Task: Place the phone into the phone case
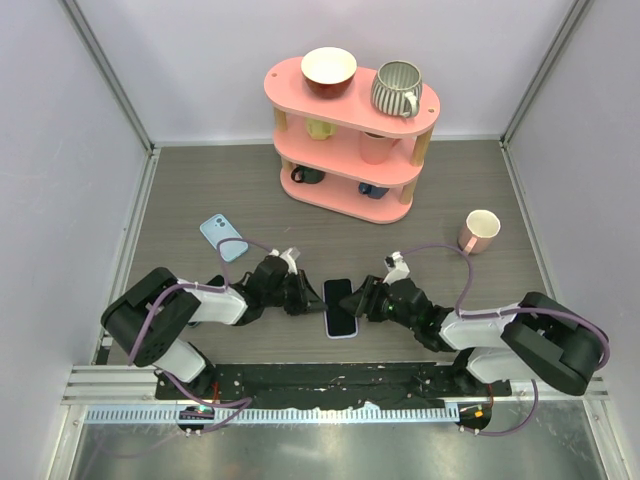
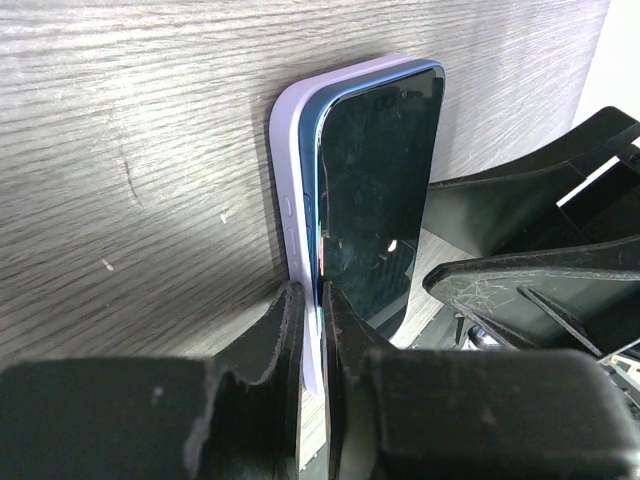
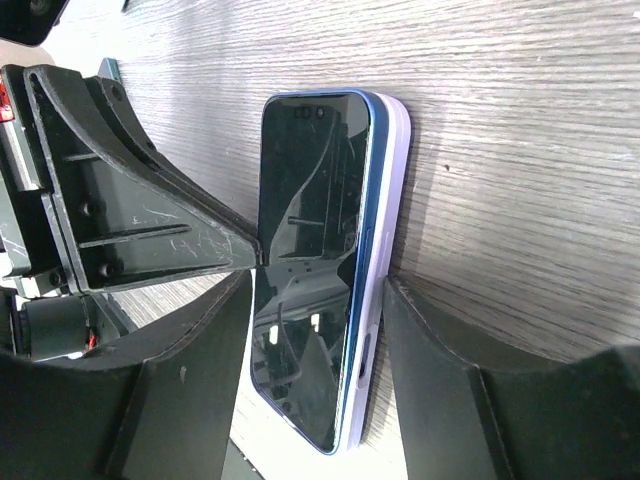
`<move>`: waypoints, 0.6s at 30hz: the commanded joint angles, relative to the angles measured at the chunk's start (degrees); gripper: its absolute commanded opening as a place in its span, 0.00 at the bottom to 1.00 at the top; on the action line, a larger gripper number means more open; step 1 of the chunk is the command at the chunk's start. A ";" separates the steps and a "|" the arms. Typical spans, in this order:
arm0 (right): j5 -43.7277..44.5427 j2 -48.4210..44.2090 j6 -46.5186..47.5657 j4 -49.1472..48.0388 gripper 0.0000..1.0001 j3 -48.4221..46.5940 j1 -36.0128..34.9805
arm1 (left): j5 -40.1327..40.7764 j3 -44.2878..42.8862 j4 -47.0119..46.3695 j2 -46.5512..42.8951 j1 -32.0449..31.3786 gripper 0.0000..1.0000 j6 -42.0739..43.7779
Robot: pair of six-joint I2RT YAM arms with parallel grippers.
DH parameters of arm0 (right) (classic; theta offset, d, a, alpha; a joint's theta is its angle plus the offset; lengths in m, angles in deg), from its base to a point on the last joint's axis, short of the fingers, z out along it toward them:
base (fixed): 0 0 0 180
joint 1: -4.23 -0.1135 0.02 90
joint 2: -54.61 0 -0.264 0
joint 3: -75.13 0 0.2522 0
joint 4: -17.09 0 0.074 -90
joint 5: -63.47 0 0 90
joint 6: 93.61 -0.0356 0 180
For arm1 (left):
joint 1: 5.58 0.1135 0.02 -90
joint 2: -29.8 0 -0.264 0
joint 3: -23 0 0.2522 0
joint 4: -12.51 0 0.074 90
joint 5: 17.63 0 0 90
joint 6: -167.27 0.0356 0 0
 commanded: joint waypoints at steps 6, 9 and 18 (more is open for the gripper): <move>-18.55 2.99 -7.39 -20.14 0.56 -4.37 -2.17 | -5.63 -0.38 3.56 -0.58 -1.62 0.12 3.09; -18.20 4.13 -7.21 -18.64 0.54 -4.37 -1.90 | -5.37 -0.64 4.36 -1.02 -1.54 0.12 3.70; -13.89 0.98 -4.67 -11.27 0.19 -3.14 -1.73 | -3.96 -0.99 6.03 -1.90 -1.53 0.12 4.85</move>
